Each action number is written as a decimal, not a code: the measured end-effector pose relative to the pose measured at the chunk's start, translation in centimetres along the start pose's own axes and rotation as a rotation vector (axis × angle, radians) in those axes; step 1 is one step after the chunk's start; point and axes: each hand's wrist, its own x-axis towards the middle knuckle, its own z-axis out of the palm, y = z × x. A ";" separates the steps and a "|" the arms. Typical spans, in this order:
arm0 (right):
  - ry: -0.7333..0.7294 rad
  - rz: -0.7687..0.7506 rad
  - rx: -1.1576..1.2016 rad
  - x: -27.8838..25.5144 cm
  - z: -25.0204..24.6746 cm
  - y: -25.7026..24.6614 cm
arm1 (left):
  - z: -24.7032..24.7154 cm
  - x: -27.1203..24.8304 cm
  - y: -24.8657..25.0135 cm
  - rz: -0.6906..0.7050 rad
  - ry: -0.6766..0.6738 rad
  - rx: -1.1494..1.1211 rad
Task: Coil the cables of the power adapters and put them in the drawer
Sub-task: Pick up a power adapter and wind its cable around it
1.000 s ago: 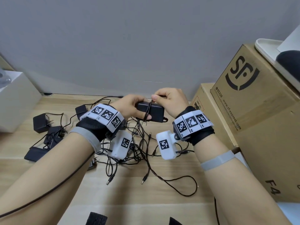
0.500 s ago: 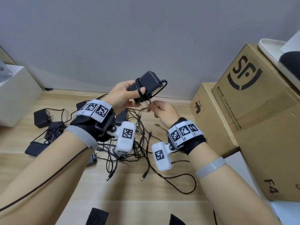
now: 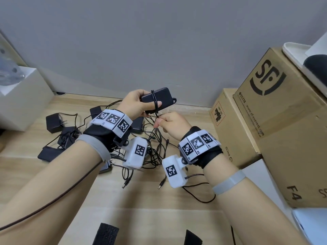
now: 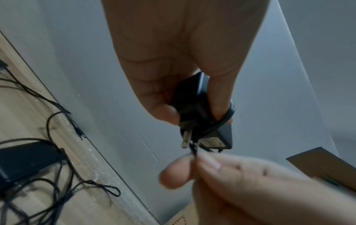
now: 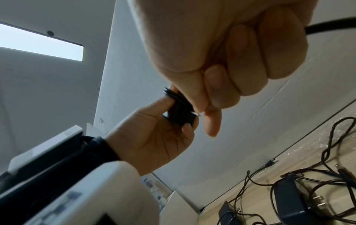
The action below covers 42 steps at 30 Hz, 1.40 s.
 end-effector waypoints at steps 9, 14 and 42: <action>0.082 -0.084 -0.187 -1.9 0.6 -2.2 | -0.8 -2.9 -1.2 0.093 0.036 0.611; 0.205 -0.085 -0.127 -1.9 -0.7 -2.8 | -2.5 -4.4 -2.3 0.011 -0.303 0.472; -0.121 -0.044 -0.118 -3.1 4.3 -3.8 | -4.5 -5.9 -1.2 -0.074 0.049 -0.030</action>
